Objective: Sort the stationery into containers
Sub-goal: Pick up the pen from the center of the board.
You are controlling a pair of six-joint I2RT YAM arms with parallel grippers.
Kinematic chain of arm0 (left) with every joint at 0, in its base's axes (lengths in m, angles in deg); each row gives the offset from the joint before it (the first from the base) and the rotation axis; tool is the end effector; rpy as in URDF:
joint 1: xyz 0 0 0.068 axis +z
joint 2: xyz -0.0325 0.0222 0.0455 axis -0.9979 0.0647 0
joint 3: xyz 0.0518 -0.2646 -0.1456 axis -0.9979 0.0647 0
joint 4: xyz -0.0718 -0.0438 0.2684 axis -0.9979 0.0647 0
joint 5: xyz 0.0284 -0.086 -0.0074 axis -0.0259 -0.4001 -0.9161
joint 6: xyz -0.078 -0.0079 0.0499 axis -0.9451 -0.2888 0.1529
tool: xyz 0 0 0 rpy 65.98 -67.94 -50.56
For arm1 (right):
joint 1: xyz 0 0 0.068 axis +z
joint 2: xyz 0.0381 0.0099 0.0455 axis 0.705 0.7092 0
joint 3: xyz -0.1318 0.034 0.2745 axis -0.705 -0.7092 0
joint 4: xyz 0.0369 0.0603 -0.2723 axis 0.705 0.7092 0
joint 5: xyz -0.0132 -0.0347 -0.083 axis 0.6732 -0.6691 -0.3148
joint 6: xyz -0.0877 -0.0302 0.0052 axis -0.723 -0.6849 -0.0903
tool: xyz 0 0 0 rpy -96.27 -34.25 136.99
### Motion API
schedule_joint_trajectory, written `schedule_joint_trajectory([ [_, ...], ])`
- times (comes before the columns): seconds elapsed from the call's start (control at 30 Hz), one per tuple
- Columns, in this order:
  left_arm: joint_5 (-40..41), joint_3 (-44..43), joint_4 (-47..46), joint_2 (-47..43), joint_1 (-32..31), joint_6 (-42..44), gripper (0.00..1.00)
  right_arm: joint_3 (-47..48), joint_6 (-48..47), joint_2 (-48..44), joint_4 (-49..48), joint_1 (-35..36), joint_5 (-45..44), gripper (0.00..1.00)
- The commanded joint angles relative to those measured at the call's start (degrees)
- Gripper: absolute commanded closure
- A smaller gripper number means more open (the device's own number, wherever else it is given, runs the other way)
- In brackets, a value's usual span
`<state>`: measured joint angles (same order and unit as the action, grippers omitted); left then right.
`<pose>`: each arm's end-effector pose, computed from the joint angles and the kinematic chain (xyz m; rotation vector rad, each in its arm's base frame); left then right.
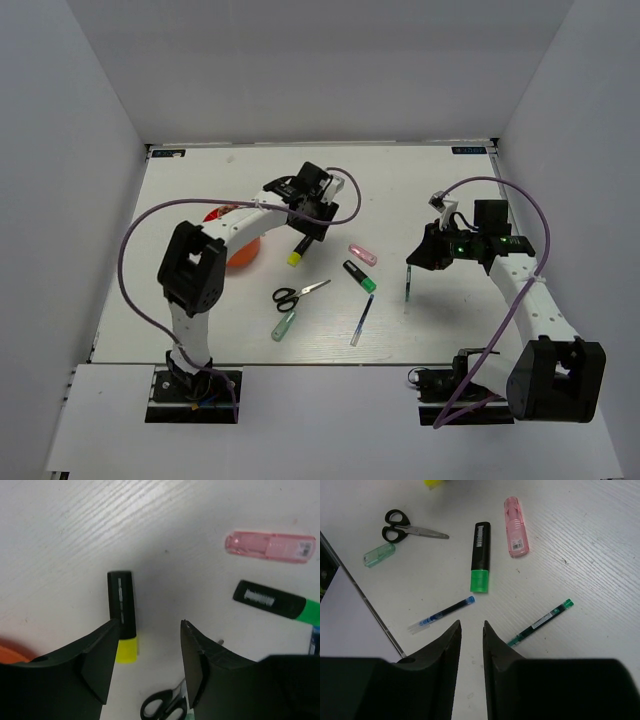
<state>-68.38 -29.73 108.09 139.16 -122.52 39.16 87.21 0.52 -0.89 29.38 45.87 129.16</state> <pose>0.3762 -0.2771 0.2124 0.7617 2.5501 -0.2483 0.2554 0.0633 0.2590 -0.6551 2.1654 0.8073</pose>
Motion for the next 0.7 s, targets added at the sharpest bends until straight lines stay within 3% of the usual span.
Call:
schedule_joint_trajectory([
  [0.0, 1.8, -5.7, 3.4, 3.3, 0.6, 1.2, 0.37, 0.9, -0.5, -2.0, 0.0, 0.1, -0.1, 0.72],
  [0.23, 3.9, -11.4, 5.0, 9.6, 2.5, -0.2, 0.32, 1.0, -0.4, -2.7, -0.1, 0.2, 0.3, 0.72],
  [0.67, 2.6, -10.0, 5.3, 12.8, 3.5, -0.5, 0.42, 1.0, -0.4, -2.7, -0.2, 0.0, -0.4, 0.71],
])
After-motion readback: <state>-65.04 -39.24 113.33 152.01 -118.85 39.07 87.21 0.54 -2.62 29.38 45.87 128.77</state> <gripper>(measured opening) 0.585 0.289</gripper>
